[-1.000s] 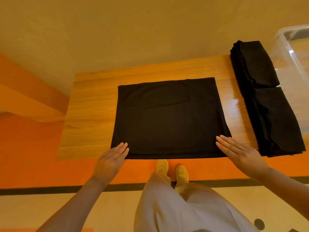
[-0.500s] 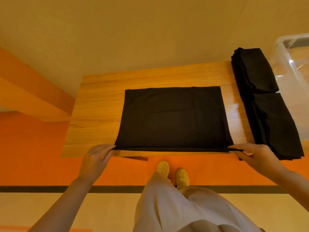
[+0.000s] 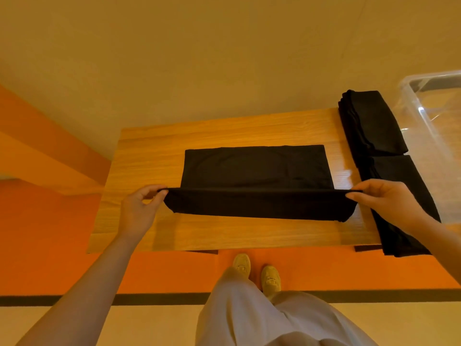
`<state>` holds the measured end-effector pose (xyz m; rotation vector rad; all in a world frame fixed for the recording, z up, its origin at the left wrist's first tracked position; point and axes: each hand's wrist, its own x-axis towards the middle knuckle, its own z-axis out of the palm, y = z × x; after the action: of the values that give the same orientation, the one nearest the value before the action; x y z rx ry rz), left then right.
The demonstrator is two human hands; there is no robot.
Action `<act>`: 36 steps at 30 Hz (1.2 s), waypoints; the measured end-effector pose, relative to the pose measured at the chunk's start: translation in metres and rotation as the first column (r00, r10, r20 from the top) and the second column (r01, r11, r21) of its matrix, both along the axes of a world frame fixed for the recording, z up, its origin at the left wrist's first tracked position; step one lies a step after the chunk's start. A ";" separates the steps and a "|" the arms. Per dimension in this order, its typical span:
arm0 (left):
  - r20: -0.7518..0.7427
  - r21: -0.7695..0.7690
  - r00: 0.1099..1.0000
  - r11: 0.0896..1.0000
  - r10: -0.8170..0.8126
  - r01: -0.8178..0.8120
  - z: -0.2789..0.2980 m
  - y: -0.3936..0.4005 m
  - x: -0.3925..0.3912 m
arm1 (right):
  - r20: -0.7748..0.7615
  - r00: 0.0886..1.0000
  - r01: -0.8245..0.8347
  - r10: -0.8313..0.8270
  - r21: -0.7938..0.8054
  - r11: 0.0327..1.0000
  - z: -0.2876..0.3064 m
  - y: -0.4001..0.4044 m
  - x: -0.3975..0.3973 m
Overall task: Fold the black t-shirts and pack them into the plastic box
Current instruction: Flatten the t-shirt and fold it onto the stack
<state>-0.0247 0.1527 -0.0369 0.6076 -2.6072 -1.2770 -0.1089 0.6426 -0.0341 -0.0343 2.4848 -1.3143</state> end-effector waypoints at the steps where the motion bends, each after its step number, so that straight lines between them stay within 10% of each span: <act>1: -0.005 0.010 1.000 1.000 -0.002 0.002 0.003 -0.001 -0.009 | -0.001 0.999 0.032 -0.032 0.006 0.999 0.002 -0.002 -0.008; 13: 0.109 0.009 0.994 0.999 0.031 -0.032 0.023 -0.021 -0.132 | 0.241 0.956 0.171 -0.170 0.018 0.985 0.030 -0.030 -0.119; 19: 0.108 -0.054 0.994 0.999 0.013 -0.007 0.031 -0.017 -0.183 | 0.107 0.949 0.285 -0.296 0.110 0.952 0.035 -0.042 -0.168; 27: 0.101 0.089 0.993 0.993 0.066 -0.075 0.037 0.012 -0.211 | 0.250 0.817 0.566 -0.520 -0.173 0.806 0.040 -0.091 -0.182; 36: 0.105 0.271 0.989 0.959 -0.109 0.077 0.043 0.109 -0.173 | 0.475 0.825 0.502 -0.305 -0.370 0.782 0.048 -0.192 -0.119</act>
<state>-0.1974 0.2619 0.0062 0.6271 -2.6050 -1.6898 -0.2278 0.4510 0.0142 0.6370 1.8255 -1.8787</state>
